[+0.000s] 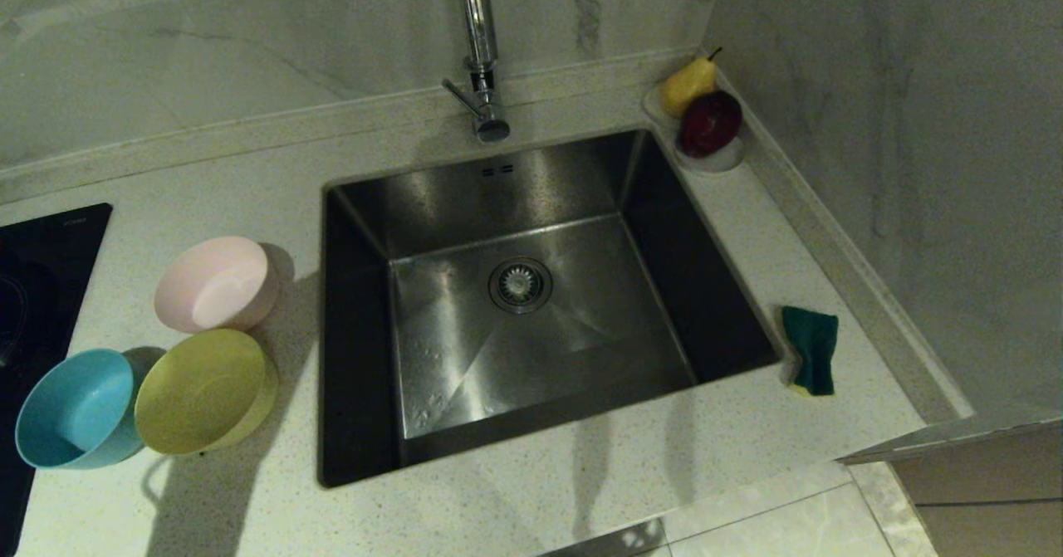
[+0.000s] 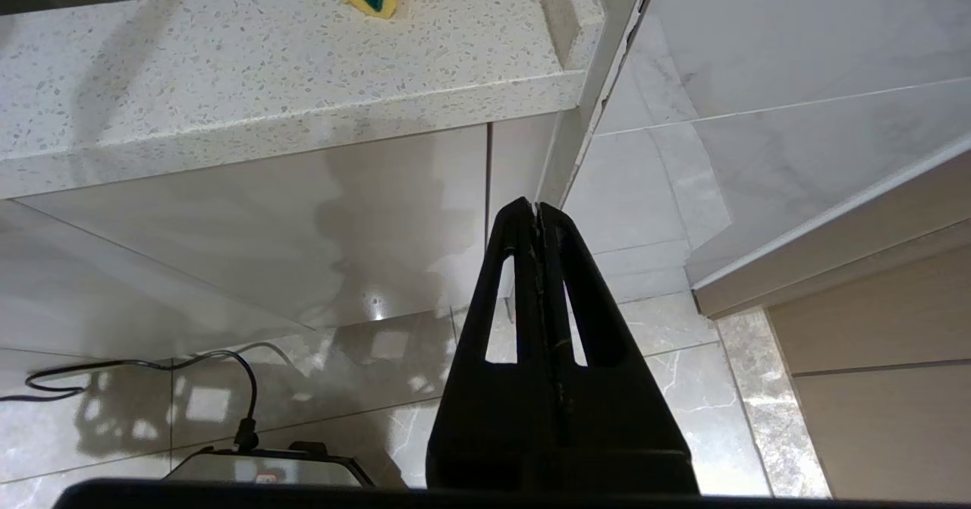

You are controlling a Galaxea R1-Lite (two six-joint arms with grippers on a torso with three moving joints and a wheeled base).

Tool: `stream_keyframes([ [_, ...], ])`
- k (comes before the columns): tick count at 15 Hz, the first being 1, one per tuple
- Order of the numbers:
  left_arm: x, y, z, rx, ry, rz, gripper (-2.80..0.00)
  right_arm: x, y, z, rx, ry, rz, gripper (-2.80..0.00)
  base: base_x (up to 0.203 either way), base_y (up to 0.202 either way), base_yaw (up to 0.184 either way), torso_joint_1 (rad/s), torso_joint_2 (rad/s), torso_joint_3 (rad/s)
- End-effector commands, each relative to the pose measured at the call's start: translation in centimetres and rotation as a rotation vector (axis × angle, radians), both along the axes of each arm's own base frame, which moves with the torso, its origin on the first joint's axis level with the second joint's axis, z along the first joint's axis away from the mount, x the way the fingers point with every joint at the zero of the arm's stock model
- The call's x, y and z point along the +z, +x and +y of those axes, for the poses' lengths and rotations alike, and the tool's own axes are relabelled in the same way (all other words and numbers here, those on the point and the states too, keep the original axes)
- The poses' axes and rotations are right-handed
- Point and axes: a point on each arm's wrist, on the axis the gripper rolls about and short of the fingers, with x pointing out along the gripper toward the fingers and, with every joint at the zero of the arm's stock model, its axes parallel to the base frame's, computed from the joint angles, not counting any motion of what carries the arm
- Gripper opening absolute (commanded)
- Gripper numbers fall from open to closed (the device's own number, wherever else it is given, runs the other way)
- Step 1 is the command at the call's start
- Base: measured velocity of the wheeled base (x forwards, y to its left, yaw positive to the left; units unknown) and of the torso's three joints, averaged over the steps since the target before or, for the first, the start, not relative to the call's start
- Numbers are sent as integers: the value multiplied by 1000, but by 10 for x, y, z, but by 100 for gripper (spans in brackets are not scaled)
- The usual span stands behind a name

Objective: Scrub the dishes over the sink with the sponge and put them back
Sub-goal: Place the dish soap on the table

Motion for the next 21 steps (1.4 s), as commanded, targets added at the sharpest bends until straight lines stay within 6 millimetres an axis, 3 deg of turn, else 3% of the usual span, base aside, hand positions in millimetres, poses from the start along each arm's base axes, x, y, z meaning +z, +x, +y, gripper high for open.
stream_keyframes([
  [1,16,-13,53,45,-97,-27,-280,0,0,0,0,0,1,-280,0,0,0,0,0,0],
  [8,20,-8,146,346,-300,-85,-280,0,0,0,0,0,0,-280,0,0,0,0,0,0],
  [11,3,8,172,498,-322,-8,-280,0,0,0,0,0,-1,-280,0,0,0,0,0,0],
  [15,-28,46,191,542,-498,79,-280,0,0,0,0,0,1,-280,0,0,0,0,0,0],
  [17,-38,59,206,605,-521,97,-280,0,0,0,0,0,1,-280,0,0,0,0,0,0],
  [21,-69,107,236,699,-533,48,-280,0,0,0,0,0,1,-280,0,0,0,0,0,0],
])
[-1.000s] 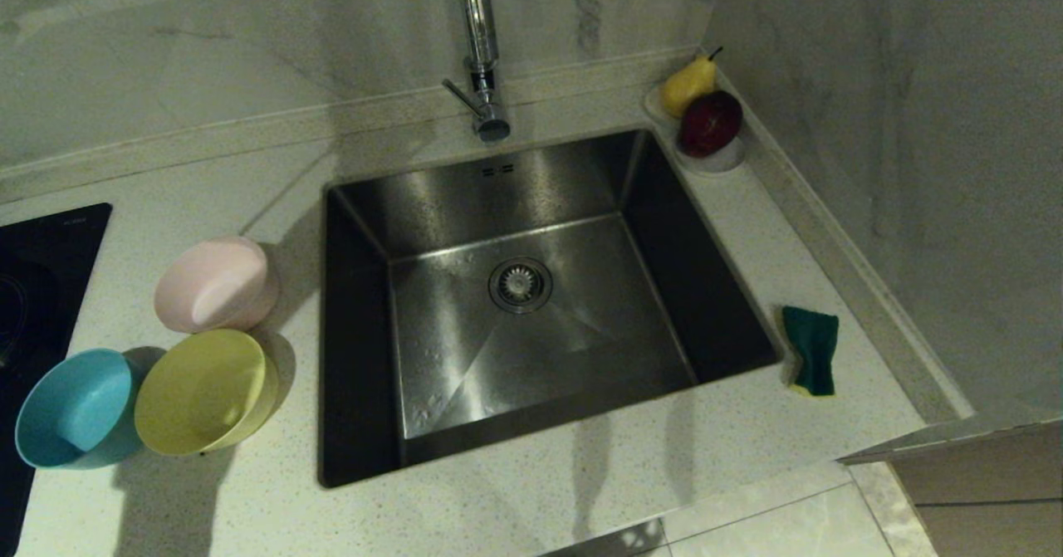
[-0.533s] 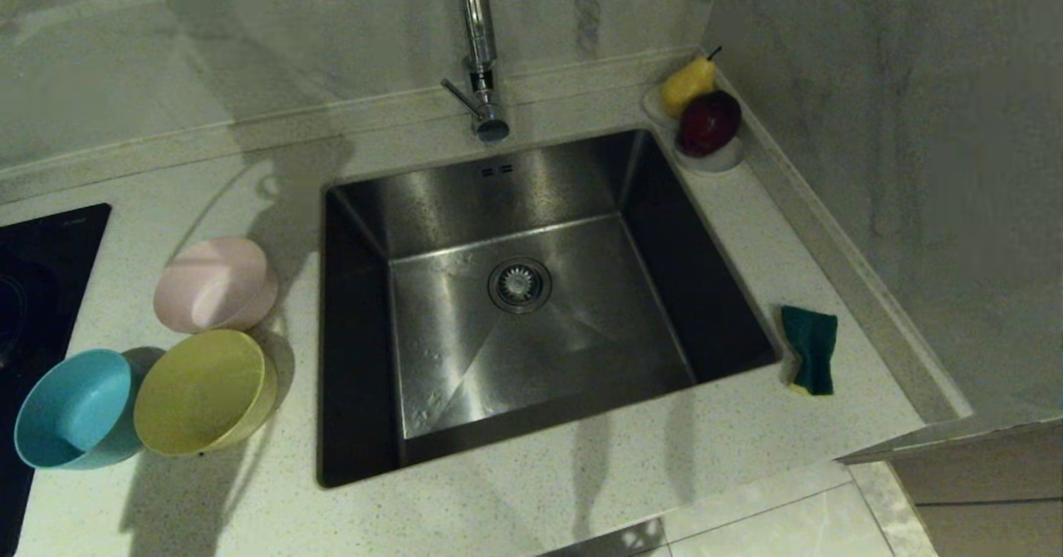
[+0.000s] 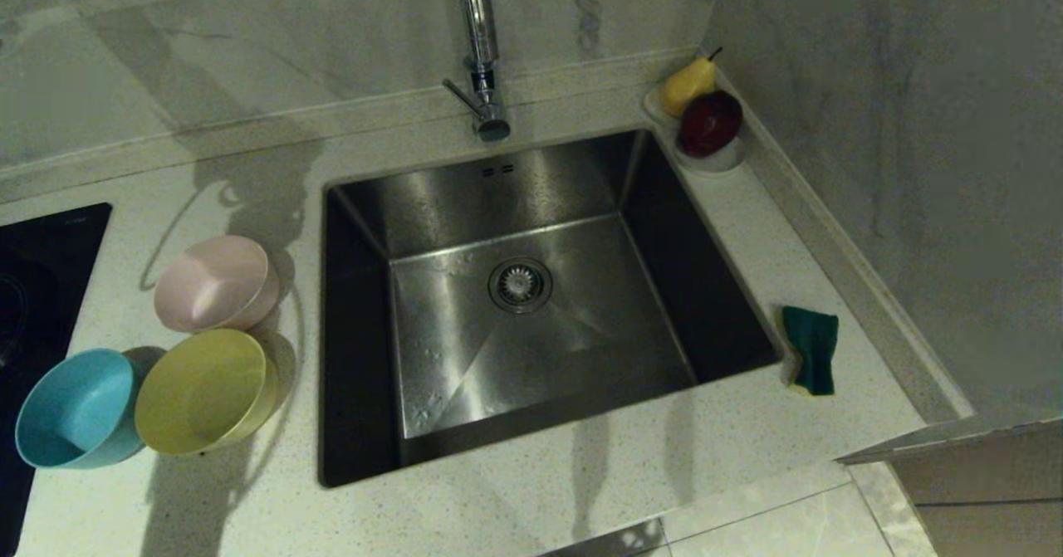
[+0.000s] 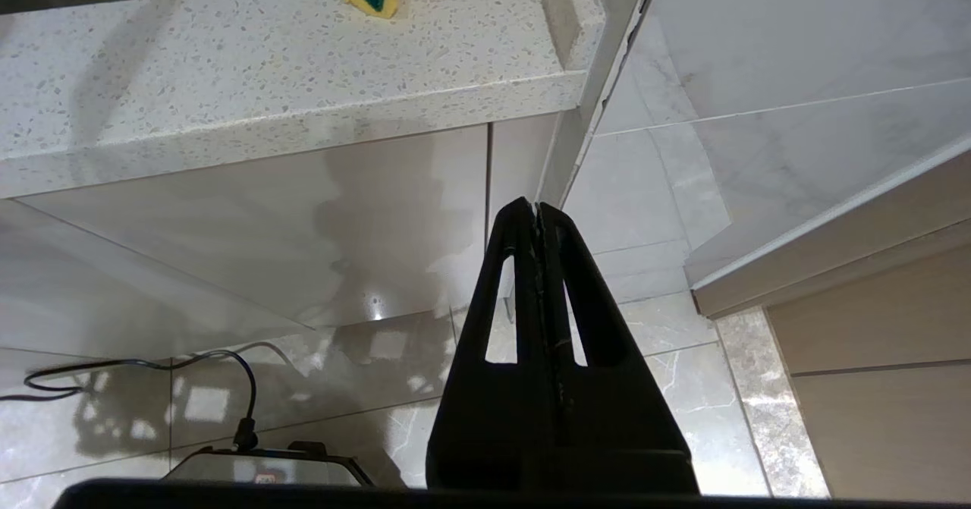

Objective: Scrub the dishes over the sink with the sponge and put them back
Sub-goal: Place the dish soap on the table

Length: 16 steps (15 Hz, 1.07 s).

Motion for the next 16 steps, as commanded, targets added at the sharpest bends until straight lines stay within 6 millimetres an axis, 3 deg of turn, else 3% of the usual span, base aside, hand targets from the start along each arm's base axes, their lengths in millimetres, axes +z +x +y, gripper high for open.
stream_keyframes([
  [1,-31,38,23,71,9,-14,-280,0,0,0,0,0,-1,-280,0,0,0,0,0,0],
  [5,-92,85,46,141,60,-7,-280,0,0,0,0,0,-1,-280,0,0,0,0,0,0],
  [8,-135,110,57,160,68,6,-280,0,0,0,0,0,-1,-280,0,0,0,0,0,0],
  [16,-187,151,82,270,33,-54,-280,0,0,0,0,0,1,-280,0,0,0,0,0,0],
])
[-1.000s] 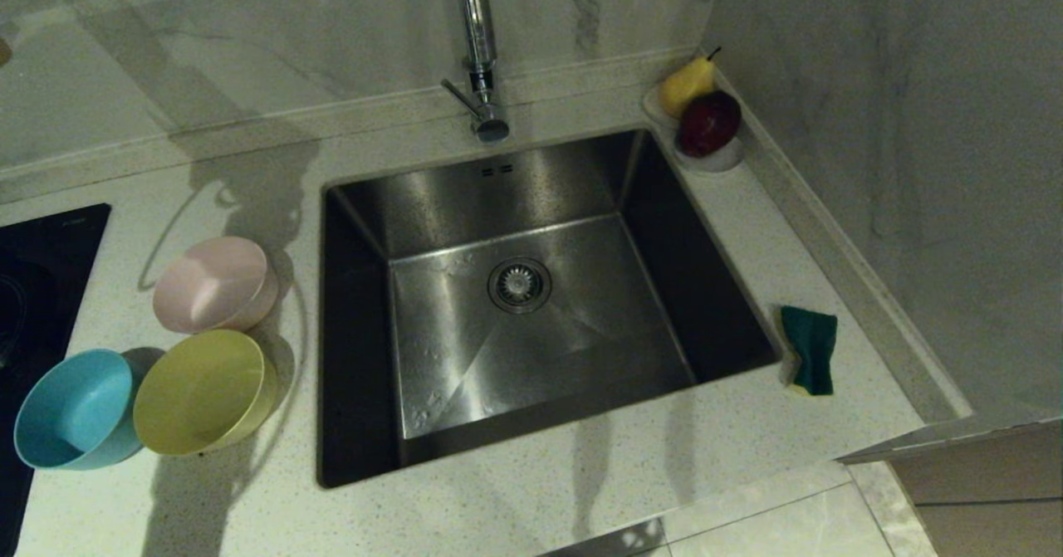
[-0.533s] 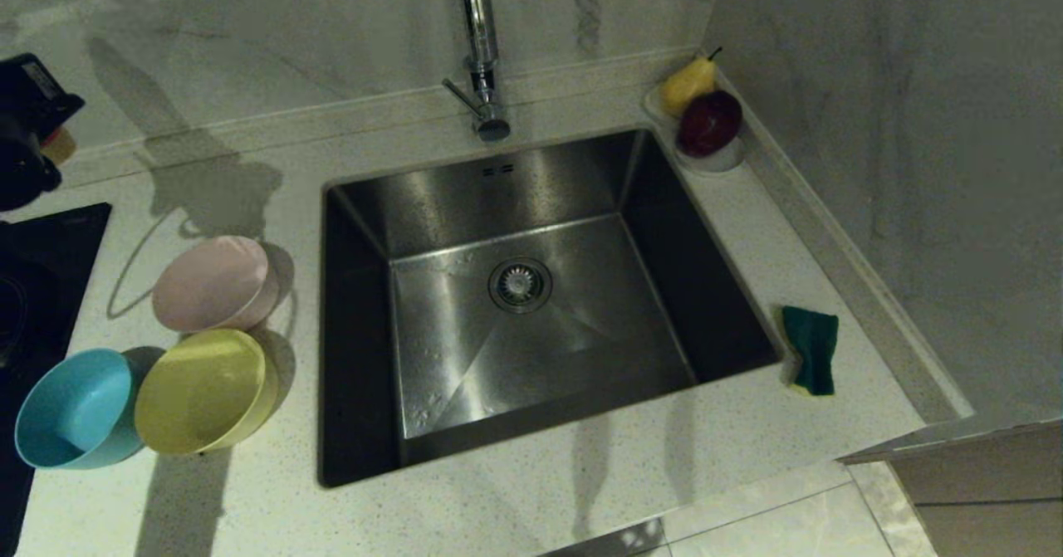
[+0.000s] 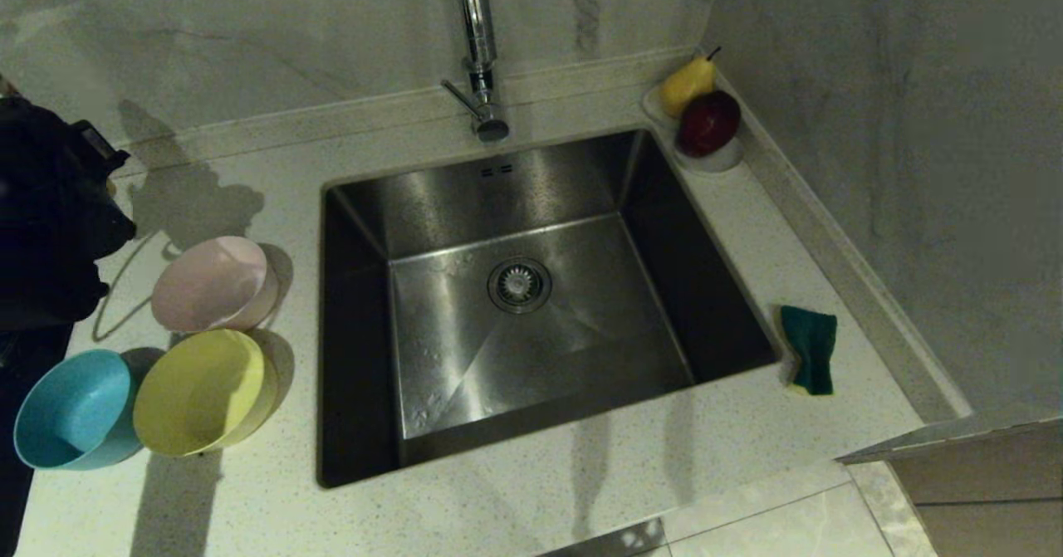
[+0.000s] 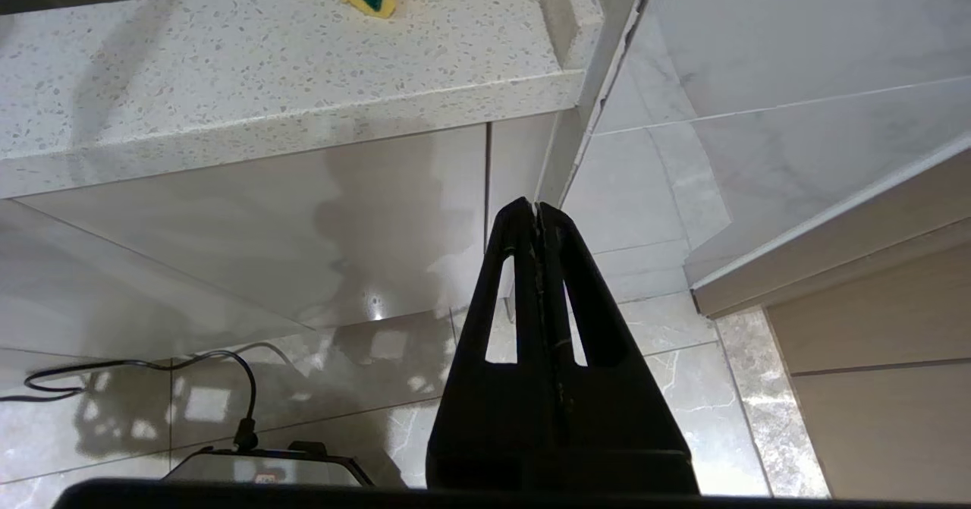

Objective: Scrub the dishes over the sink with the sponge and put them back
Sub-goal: Place the dish soap on the table

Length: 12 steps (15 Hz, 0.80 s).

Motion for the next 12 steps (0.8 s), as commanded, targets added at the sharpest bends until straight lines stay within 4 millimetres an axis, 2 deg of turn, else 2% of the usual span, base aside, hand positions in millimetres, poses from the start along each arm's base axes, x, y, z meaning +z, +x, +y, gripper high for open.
stream_keyframes([
  [1,-24,18,8,26,-25,21,-280,0,0,0,0,0,-1,-280,0,0,0,0,0,0],
  [7,-55,40,15,49,-102,23,-280,0,0,0,0,0,-1,-280,0,0,0,0,0,0],
  [12,-56,45,16,49,-111,2,-280,0,0,0,0,0,-1,-280,0,0,0,0,0,0],
])
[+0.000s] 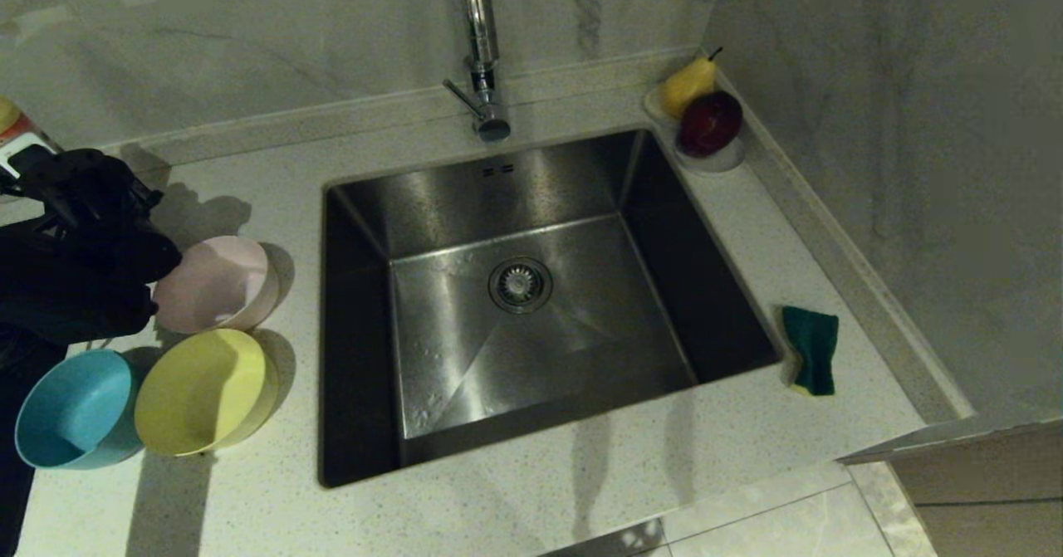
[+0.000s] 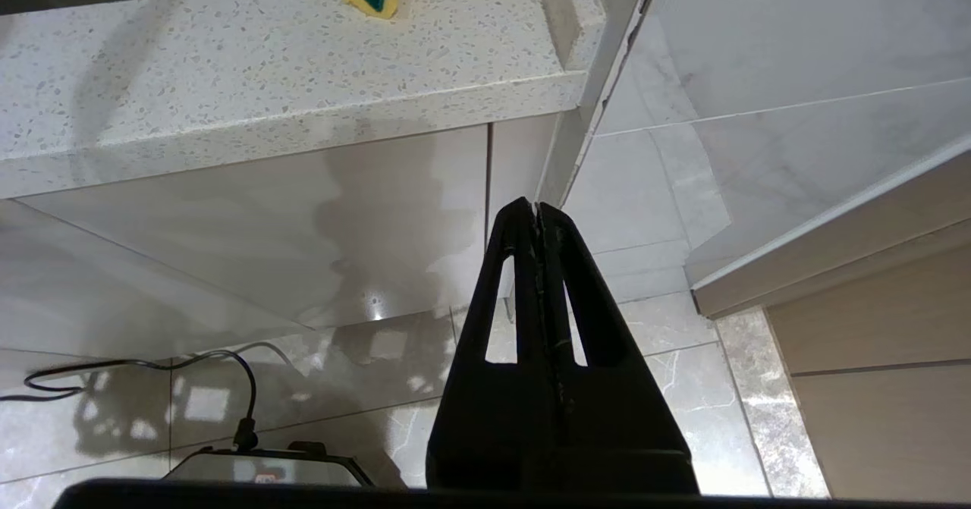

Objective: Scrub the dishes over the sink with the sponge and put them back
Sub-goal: Place the dish soap on the table

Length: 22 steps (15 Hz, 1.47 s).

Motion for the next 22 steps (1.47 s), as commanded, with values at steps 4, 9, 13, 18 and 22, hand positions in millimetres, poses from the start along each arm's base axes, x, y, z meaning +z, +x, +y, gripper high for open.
stream_keyframes([
  [4,3,4,1,2,2,-31,-280,0,0,0,0,0,-1,-280,0,0,0,0,0,0],
  [9,12,10,0,37,1,-82,-280,0,0,0,0,0,1,-280,0,0,0,0,0,0],
  [13,8,16,-5,31,-8,-62,-280,0,0,0,0,0,1,-280,0,0,0,0,0,0],
  [18,-2,21,-7,39,-39,-36,-280,0,0,0,0,0,-1,-280,0,0,0,0,0,0],
  [22,14,15,-14,33,-35,-61,0,0,0,0,0,0,1,-280,0,0,0,0,0,0],
])
